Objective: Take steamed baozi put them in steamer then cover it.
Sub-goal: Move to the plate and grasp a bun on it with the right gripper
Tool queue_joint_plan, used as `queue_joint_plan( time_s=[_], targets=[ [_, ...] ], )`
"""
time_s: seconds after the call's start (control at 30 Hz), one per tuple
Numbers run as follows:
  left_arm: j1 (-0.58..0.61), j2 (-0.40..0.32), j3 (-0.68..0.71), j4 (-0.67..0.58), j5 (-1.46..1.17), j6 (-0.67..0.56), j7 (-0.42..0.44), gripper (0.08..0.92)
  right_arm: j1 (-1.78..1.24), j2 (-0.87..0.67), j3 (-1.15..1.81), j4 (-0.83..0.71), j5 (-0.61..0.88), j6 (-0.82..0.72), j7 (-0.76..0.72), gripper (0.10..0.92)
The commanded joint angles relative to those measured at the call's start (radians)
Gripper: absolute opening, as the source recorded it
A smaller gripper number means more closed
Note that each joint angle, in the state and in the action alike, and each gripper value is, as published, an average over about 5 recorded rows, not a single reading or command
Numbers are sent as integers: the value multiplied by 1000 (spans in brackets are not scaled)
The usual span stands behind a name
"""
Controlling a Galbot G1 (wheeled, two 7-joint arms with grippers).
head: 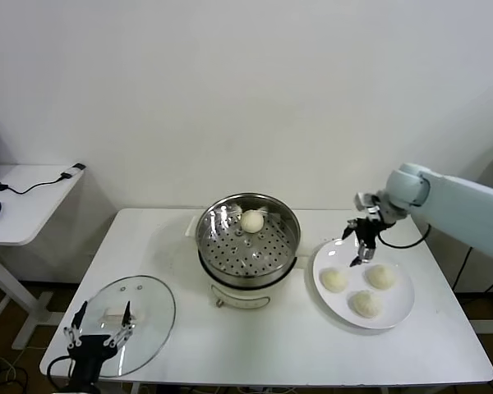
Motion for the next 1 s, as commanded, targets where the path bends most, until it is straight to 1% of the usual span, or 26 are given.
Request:
queue_joint_plan(
  time_s=[0.03,0.3,0.57,0.67,0.83,1.0],
  targets=[
    [2,-1,0,5,3,0,0,823,-181,21,98,-31,-55,-41,27,823],
    [8,-3,-4,9,6,-5,-1,823,-225,97,149,-116,-76,-31,35,823],
    [6,-6,-3,12,9,-4,-1,823,-238,111,164,-146,-95,-25,31,820],
    [4,-6,-2,13,11,-4,0,823,-239,111,167,-149,-97,-24,28,798],
    [3,-4,-2,15,12,-4,0,823,-235,111,171,-154,-95,-20,22,737],
    [3,-3,-2,14,13,-4,0,823,-225,110,174,-155,-87,-16,14,705]
  ],
)
